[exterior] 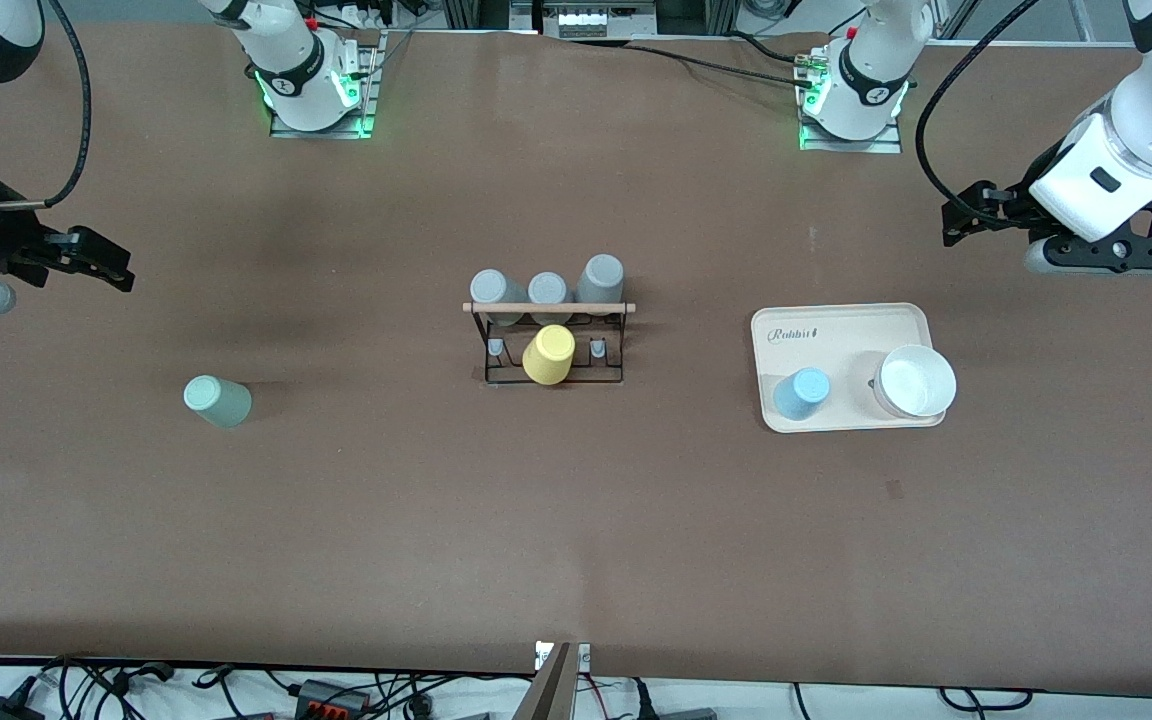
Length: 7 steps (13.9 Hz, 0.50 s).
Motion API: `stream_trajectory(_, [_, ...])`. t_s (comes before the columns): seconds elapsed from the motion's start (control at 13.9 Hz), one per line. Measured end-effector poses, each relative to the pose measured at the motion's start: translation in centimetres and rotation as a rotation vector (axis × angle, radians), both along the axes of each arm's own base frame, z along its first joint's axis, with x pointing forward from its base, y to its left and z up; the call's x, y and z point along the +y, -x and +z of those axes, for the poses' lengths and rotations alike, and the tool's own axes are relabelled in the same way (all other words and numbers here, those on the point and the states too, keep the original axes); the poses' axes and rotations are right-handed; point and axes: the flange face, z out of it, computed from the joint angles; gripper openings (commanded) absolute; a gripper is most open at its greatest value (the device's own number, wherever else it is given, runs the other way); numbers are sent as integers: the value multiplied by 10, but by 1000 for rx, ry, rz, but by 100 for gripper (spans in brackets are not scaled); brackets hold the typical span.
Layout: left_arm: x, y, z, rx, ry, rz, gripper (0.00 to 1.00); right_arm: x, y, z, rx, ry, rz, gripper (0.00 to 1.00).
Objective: Hang scattered cups on rack with three cups
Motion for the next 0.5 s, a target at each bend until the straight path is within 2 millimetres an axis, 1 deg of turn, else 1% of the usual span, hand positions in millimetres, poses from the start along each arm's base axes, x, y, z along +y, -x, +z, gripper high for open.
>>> stream_trajectory(0.14, [0, 0, 0, 0, 0, 0, 100, 0, 0, -1, 7, 0, 0, 100])
stream_trajectory(0.29, [0, 0, 0, 0, 0, 0, 100, 0, -2, -8, 21, 1, -1, 100])
stream_trajectory(0.5, [1, -1, -1, 0, 2, 1, 100, -1, -8, -28, 58, 8, 0, 100])
